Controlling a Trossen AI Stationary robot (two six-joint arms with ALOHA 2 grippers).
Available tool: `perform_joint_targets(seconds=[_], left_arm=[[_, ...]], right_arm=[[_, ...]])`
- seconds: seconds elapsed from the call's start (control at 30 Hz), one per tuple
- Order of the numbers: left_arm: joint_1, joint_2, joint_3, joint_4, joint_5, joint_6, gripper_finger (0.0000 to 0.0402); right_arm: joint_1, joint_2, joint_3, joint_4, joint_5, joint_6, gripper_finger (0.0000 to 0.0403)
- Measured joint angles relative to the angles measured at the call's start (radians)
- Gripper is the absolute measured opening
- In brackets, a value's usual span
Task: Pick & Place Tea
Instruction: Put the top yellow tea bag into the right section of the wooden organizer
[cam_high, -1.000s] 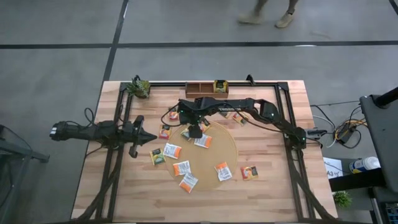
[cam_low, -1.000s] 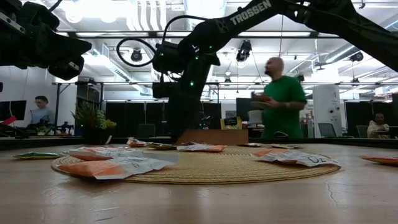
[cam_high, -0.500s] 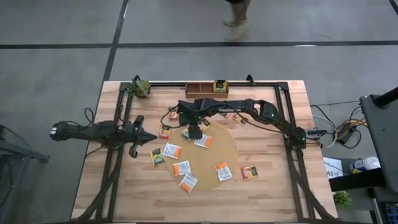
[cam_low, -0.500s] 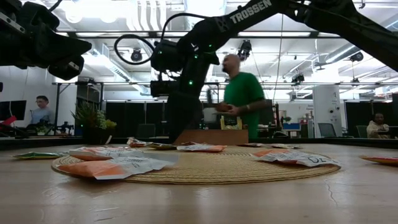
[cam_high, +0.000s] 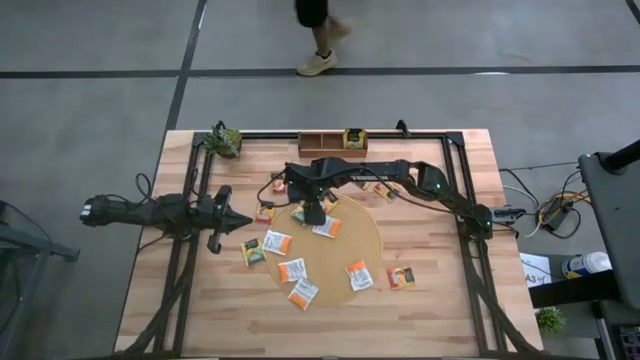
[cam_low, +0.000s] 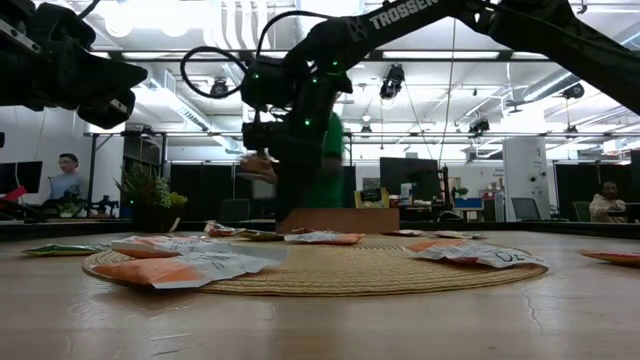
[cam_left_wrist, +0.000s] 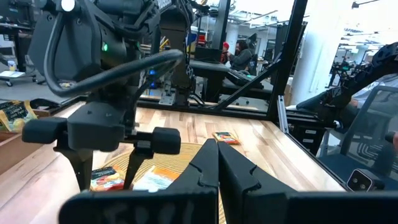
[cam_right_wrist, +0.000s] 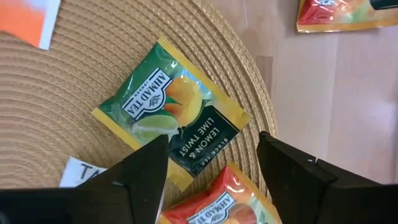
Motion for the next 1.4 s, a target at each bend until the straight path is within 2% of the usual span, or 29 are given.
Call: perform_joint_targets(seconds=[0.6,0.8,0.97,1.4], left_arm=[[0.0,0.0,0.0,0.0,0.0,0.0,0.0],[0.0,0.0,0.0,0.0,0.0,0.0,0.0],[0.0,0.0,0.0,0.0,0.0,0.0,0.0],[0.0,0.0,0.0,0.0,0.0,0.0,0.0]], right_arm=[[0.017,0.011,0.052,-0.05,-0.005,0.065,0.0236],[0.016,0.047,0.052,-0.051,0.009,0.061,0.0235],[0.016,0.05,0.061,-0.038,0.079,-0.008,0.0235],[0.005,0.072,0.068,0.017,0.074,-0.018,0.0235]])
